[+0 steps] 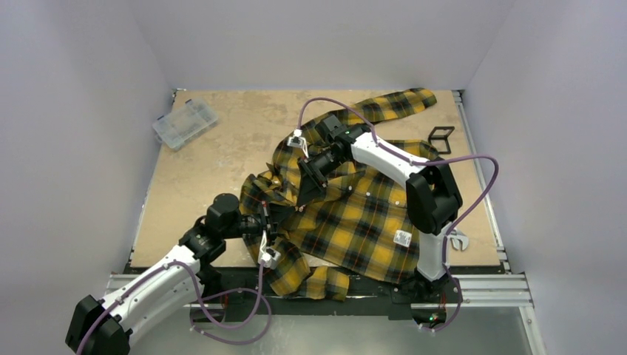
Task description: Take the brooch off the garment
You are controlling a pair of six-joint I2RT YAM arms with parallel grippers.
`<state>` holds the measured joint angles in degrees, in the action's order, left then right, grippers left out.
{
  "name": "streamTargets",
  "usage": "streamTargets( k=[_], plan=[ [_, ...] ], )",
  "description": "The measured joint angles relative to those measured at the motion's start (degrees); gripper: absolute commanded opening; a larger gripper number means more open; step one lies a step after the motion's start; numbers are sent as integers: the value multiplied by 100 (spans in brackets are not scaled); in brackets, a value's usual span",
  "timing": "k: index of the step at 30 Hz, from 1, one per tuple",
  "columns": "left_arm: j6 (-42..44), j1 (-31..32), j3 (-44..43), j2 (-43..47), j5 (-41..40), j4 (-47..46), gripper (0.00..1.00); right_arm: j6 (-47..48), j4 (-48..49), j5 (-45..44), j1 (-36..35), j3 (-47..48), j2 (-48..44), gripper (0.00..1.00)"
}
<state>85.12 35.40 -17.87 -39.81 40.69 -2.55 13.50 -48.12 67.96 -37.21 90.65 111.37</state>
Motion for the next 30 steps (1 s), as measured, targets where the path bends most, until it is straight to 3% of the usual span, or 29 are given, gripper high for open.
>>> streamTargets(
  k=[7, 16, 30],
  plan=[
    [2, 0, 0, -15, -2, -9, 0, -181, 138, -157, -37, 0, 0, 49],
    [0, 37, 0, -46, -37, -22, 0, -273, 247, -251, -59, 0, 0, 51],
    [-59, 70, 0, -138, -50, -90, 0, 223, -76, -271, -111, 66, 192, 43]
  ],
)
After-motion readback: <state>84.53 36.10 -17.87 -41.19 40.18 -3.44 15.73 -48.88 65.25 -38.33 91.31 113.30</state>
